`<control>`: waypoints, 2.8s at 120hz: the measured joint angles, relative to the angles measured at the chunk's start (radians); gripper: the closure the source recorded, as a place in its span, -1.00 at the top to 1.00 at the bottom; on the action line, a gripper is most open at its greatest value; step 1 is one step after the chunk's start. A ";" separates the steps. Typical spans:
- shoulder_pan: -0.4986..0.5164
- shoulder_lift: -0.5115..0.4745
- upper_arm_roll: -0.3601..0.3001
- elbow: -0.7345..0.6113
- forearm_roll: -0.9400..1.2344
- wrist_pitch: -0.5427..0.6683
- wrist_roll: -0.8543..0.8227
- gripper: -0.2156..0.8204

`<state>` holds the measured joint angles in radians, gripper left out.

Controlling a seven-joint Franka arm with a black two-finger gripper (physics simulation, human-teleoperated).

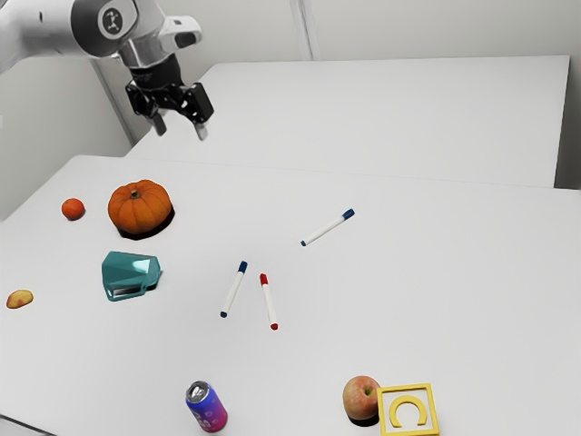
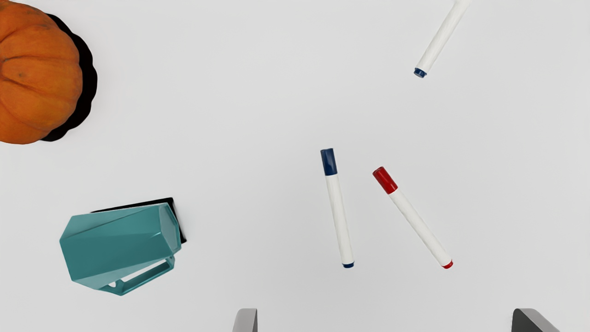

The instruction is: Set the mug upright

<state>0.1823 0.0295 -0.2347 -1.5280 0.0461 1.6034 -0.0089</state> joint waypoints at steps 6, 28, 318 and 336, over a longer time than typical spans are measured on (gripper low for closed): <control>-0.007 0.002 0.000 0.005 0.000 -0.004 -0.002 0.58; -0.019 -0.003 -0.002 -0.003 -0.004 -0.017 -0.006 0.58; 0.749 0.448 0.003 -0.226 -0.616 0.078 0.926 0.57; 0.748 0.452 0.003 -0.245 -0.641 0.079 0.936 0.22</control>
<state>0.9299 0.4816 -0.2315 -1.7734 -0.5953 1.6825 0.9276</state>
